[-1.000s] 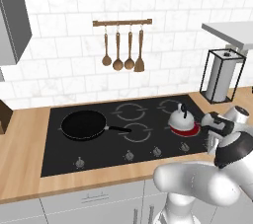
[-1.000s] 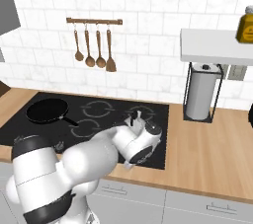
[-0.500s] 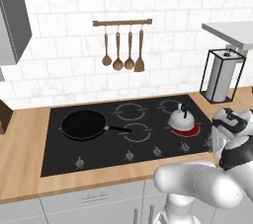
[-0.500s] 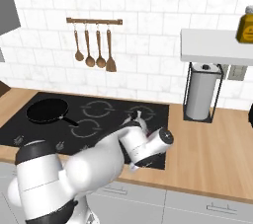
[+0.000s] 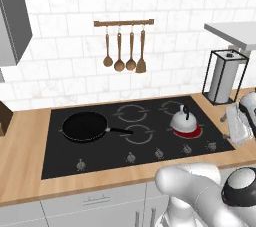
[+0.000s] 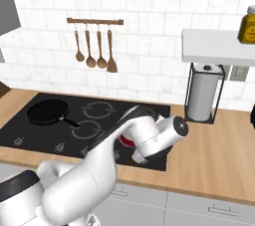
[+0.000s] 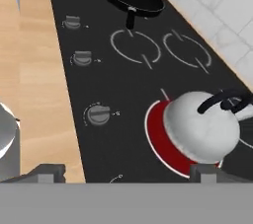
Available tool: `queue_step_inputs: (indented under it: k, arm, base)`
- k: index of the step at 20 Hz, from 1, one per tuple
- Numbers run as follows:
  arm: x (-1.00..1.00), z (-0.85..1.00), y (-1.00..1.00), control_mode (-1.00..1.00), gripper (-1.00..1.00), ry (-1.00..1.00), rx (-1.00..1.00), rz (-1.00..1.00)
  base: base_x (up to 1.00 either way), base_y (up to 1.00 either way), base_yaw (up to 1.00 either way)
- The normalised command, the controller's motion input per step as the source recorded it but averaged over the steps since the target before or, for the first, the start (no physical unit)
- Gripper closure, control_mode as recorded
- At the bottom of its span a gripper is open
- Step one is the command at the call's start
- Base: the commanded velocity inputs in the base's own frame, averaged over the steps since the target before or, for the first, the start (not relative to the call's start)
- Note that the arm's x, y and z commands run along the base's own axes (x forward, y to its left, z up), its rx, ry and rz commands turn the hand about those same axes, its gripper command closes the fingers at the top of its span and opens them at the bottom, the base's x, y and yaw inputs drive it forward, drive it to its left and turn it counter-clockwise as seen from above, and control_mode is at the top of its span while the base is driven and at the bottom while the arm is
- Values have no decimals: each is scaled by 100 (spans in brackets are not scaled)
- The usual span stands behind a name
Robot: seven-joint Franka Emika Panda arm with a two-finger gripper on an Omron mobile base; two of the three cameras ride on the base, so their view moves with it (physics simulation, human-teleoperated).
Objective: Pick the kettle from the counter and place it on a stove burner. Then turn the burner on.
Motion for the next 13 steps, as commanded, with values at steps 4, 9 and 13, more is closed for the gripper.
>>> queue_step_inputs:
  k: [4,9,13]
  arm:
    - [-99,100,33,-100,-100,-22,0,26]
    - [-99,98,64,-100,-100,-29,-1,24]
    - [-73,44,100,-100,-100,-37,-16,24]
  base:
    - [0,0,0]
    - [0,0,0]
    - [0,0,0]
